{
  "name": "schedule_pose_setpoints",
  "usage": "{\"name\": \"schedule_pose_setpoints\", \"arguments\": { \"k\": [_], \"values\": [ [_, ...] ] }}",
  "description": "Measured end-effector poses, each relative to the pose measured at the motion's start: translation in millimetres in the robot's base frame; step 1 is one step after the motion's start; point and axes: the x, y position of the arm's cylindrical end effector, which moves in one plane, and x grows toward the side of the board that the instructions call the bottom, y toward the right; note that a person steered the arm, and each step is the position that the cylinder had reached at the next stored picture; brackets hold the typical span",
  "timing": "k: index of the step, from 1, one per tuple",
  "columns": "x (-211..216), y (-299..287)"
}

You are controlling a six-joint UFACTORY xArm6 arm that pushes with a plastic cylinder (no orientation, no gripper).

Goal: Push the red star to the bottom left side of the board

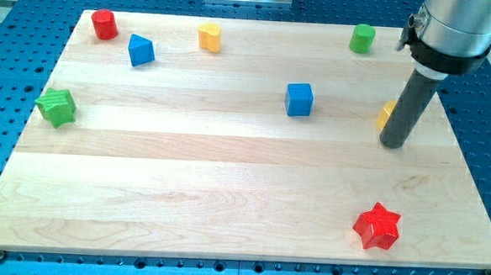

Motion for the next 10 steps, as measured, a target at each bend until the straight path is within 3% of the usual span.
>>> {"name": "schedule_pose_setpoints", "arguments": {
  "k": [1, 3, 4, 6, 7, 10],
  "values": [
    [-3.6, -7.2],
    [40.8, -97.9],
    [48.3, -116.2],
    [51.3, -77.8],
    [64.1, -28.5],
    [85.4, -9.5]
  ]
}}
